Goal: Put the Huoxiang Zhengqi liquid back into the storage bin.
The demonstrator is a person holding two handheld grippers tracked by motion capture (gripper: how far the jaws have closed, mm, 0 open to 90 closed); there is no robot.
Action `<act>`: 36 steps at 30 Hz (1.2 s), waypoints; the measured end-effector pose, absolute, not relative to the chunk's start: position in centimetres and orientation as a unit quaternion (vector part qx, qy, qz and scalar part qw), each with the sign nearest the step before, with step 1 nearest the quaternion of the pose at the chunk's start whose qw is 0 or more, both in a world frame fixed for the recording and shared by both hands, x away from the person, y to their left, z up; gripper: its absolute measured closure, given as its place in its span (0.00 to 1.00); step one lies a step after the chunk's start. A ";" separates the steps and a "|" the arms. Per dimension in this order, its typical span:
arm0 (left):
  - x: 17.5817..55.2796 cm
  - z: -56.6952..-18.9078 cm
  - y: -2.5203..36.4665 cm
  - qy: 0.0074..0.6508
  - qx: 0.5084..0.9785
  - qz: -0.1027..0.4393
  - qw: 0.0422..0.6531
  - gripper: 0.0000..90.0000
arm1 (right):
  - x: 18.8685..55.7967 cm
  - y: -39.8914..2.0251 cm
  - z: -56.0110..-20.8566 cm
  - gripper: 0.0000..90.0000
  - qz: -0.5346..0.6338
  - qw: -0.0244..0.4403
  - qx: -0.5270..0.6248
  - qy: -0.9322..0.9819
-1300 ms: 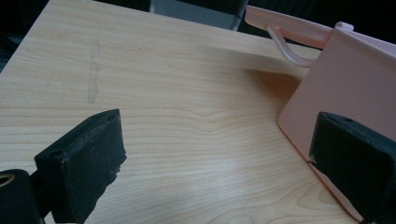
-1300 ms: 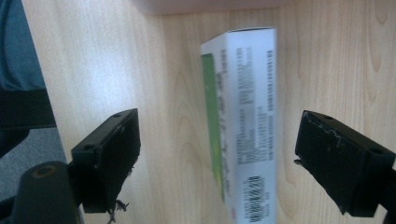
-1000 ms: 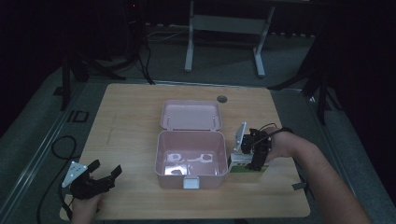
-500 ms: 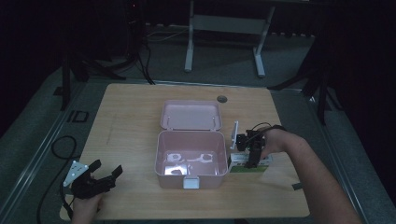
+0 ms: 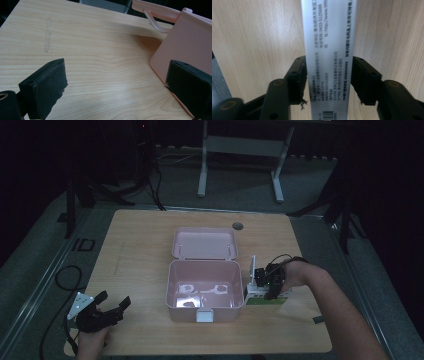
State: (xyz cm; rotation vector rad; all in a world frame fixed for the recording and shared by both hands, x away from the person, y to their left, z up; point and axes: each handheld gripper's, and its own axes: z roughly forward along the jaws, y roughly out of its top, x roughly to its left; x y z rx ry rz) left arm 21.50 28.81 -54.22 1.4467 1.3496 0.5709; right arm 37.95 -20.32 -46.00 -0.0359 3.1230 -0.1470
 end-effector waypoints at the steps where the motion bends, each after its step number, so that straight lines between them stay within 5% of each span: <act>1: 21.5 -54.2 28.8 0.562 0.602 0.238 0.515 0.04 | 37.8 -20.3 -46.0 0.61 -0.051 0.007 -0.015 0.999; 18: 21.4 -54.1 29.1 0.567 0.594 0.236 0.520 0.04 | 37.7 -20.8 -44.9 0.69 -0.055 0.006 0.010 0.998; 36: 21.5 -54.2 29.2 0.569 0.592 0.241 0.517 0.04 | 34.9 -20.2 -36.2 0.69 -0.057 0.041 0.050 0.996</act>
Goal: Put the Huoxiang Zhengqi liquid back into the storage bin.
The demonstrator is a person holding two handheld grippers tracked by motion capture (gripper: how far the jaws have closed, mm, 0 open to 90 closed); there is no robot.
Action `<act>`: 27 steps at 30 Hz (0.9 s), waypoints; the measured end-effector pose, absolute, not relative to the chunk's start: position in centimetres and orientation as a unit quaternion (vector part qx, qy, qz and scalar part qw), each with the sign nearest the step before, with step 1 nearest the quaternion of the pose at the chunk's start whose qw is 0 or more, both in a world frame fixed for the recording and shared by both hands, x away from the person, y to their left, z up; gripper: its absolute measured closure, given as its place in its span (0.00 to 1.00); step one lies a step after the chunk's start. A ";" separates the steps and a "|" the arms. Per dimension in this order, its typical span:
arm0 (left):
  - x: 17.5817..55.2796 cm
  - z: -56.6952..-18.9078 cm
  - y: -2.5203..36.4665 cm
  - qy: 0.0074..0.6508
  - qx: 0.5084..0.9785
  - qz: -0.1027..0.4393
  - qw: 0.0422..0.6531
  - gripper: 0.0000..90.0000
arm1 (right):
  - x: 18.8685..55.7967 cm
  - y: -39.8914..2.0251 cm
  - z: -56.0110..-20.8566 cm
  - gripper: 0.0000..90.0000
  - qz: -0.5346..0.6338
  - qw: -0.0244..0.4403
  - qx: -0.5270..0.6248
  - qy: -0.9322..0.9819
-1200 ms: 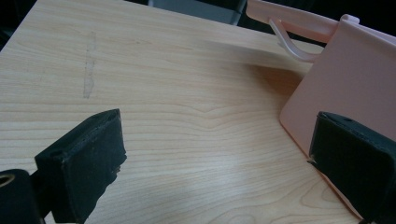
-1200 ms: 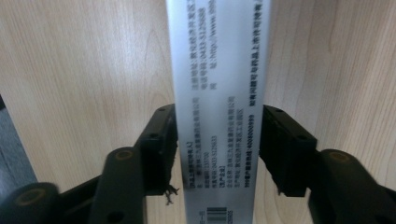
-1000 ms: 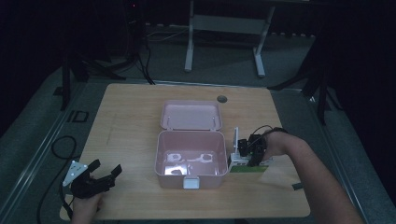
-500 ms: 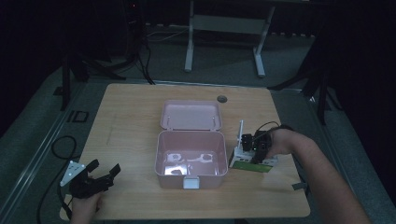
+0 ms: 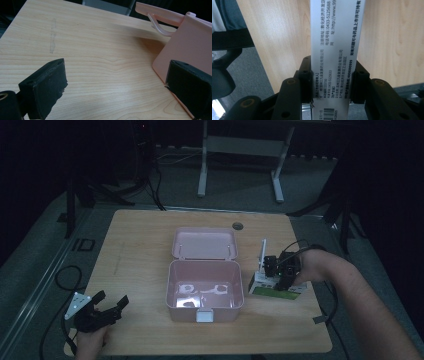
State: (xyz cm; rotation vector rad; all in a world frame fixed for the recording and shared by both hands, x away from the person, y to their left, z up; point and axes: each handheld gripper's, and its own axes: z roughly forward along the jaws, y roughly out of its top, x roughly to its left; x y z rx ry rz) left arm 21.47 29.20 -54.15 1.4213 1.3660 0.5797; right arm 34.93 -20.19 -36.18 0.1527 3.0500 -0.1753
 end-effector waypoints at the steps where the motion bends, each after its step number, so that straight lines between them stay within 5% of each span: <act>1: 21.5 -54.1 29.2 0.569 0.592 0.241 0.517 0.04 | 34.8 -20.1 -35.7 0.69 -0.056 0.046 0.050 0.996; 27: 21.6 -54.2 29.3 0.570 0.593 0.242 0.515 0.04 | 32.0 -13.0 -29.5 0.69 -0.040 0.066 0.038 0.996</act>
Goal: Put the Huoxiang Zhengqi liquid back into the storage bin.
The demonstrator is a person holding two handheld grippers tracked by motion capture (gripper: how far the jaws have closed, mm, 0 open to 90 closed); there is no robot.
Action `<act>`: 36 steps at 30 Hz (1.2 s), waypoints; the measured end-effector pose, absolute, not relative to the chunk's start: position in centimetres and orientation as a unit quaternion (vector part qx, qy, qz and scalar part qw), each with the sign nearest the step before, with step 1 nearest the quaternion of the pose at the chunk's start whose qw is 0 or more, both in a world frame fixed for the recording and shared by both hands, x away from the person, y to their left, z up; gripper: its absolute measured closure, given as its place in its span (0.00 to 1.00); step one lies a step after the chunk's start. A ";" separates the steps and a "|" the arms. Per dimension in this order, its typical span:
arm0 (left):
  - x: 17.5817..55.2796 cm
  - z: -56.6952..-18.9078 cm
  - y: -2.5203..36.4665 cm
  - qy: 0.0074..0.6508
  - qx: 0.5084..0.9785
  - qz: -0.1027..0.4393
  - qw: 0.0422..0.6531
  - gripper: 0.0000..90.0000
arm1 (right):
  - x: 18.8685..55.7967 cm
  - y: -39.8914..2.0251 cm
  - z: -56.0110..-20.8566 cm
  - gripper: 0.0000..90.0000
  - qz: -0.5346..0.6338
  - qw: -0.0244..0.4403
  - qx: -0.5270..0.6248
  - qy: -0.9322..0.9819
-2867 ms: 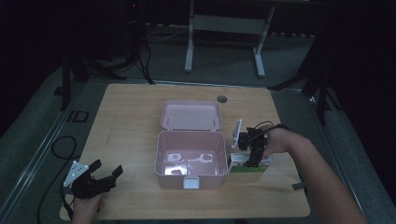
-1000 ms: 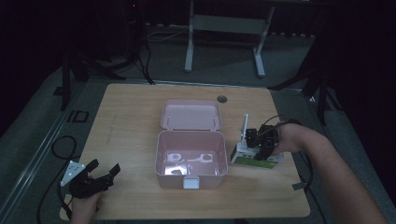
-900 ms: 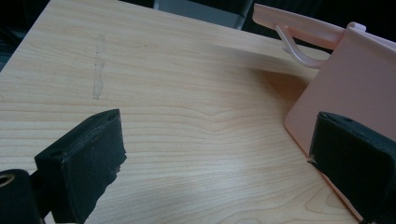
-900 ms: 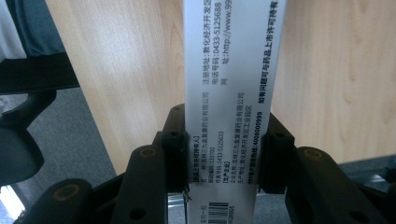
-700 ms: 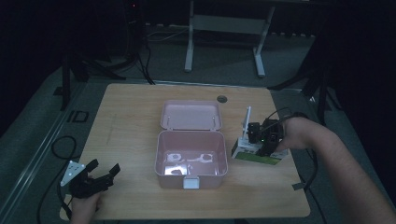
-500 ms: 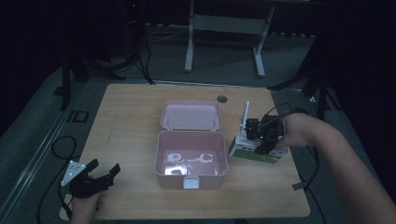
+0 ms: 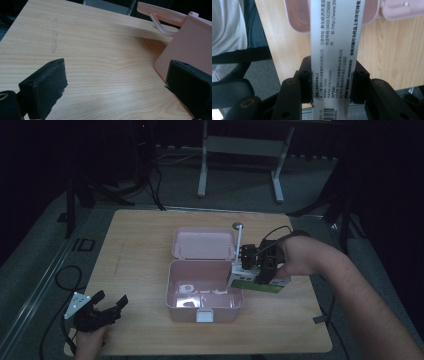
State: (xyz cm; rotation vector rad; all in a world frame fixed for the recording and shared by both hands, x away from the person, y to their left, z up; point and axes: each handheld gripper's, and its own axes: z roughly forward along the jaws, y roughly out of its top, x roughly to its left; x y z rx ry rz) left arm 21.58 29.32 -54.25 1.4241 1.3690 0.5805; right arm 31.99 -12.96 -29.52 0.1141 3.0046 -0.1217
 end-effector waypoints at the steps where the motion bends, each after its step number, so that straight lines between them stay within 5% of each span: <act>1: 21.6 -54.2 29.3 0.570 0.593 0.242 0.515 0.04 | 31.9 -12.6 -29.5 0.69 -0.039 0.065 0.036 0.996; 36: 21.5 -54.2 29.5 0.567 0.595 0.241 0.516 0.04 | 31.0 -3.5 -32.2 0.69 -0.038 0.043 -0.019 0.998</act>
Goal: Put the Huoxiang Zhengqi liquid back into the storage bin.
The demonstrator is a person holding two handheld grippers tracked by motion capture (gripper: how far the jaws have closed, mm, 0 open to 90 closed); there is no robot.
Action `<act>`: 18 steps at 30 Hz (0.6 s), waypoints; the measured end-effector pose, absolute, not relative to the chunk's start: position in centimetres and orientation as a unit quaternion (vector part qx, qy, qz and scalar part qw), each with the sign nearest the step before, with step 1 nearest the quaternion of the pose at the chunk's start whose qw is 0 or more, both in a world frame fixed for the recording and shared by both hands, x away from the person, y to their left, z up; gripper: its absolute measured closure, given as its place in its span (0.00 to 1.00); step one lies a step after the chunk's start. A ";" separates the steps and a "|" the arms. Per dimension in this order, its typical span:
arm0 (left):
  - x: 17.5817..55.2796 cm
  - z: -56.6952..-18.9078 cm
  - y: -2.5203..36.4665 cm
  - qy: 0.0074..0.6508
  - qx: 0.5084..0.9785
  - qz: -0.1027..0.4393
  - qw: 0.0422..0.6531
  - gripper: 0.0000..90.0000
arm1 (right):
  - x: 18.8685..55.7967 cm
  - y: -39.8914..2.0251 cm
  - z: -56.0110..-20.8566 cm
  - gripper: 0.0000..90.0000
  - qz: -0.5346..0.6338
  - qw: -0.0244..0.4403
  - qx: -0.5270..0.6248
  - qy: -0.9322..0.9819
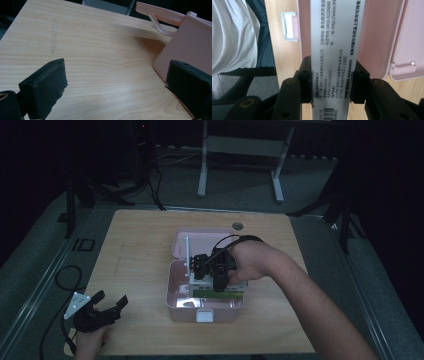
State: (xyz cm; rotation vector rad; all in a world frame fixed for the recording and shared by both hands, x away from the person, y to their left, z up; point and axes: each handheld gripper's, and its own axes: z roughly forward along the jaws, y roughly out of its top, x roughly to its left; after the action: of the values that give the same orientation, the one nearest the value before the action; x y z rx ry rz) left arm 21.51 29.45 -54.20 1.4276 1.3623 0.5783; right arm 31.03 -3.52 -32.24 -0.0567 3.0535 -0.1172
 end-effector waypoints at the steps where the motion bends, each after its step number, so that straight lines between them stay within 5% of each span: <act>1: 21.5 -54.2 29.5 0.567 0.594 0.241 0.517 0.04 | 31.1 -3.4 -32.4 0.69 -0.039 0.043 -0.022 0.998; 18: 21.4 -54.1 29.6 0.569 0.590 0.244 0.518 0.04 | 31.5 -3.5 -34.4 0.69 -0.048 0.041 -0.024 0.998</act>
State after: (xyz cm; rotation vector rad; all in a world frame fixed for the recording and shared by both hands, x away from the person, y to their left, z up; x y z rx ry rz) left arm 21.43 29.58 -54.15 1.4162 1.3659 0.5847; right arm 31.52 -3.48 -34.45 -0.0722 3.0551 -0.1467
